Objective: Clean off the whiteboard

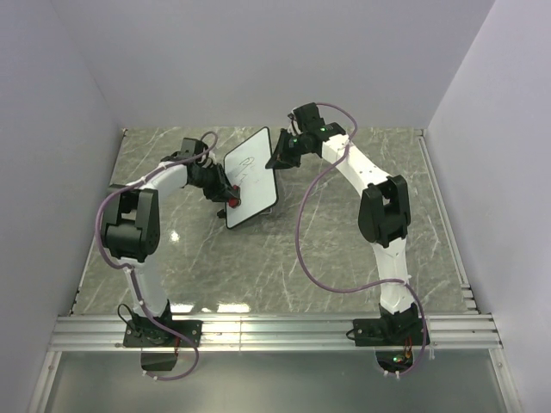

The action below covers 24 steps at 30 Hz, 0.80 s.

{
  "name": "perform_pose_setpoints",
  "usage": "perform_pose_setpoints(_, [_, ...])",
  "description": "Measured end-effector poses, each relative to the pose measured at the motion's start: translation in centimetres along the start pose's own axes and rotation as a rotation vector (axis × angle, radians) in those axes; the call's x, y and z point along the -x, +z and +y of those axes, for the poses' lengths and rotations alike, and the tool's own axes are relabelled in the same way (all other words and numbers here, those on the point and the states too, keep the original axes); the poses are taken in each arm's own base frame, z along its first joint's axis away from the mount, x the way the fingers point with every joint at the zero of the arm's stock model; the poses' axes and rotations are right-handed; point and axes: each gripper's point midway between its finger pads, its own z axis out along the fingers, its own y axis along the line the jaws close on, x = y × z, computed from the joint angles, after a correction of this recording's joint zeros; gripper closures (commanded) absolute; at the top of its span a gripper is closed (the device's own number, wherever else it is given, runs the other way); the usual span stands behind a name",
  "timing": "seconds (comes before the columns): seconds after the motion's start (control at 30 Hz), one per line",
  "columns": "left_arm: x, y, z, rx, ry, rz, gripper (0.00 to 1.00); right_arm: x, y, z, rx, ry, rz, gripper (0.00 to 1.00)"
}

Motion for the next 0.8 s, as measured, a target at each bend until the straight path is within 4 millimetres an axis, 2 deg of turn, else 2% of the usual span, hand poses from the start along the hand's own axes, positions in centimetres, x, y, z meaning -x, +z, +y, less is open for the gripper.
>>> perform_pose_setpoints(0.07, [-0.1,0.0,0.4,0.000,-0.009,-0.002,1.00,0.0,0.0,0.0,0.001,0.000,0.000,1.00])
perform_pose_setpoints(0.3, [0.2,-0.1,-0.3,0.033,-0.011,0.031,1.00,0.2,-0.1,0.1,0.004,0.001,-0.005,1.00])
perform_pose_setpoints(0.4, [0.9,0.0,-2.4,0.038,0.013,0.045,1.00,0.3,-0.2,0.1,0.003,-0.001,-0.008,1.00])
perform_pose_setpoints(0.53, [1.8,-0.1,-7.7,-0.010,0.112,0.021,1.00,0.4,-0.2,0.0,0.000,-0.002,-0.006,1.00])
perform_pose_setpoints(0.63, [1.5,-0.2,-10.5,-0.050,0.167,0.011,1.00,0.3,-0.2,-0.1,-0.004,-0.002,-0.002,1.00])
perform_pose_setpoints(0.8, [1.4,0.0,-10.8,-0.063,0.166,0.027,1.00,0.3,-0.1,-0.3,-0.010,-0.004,0.000,1.00])
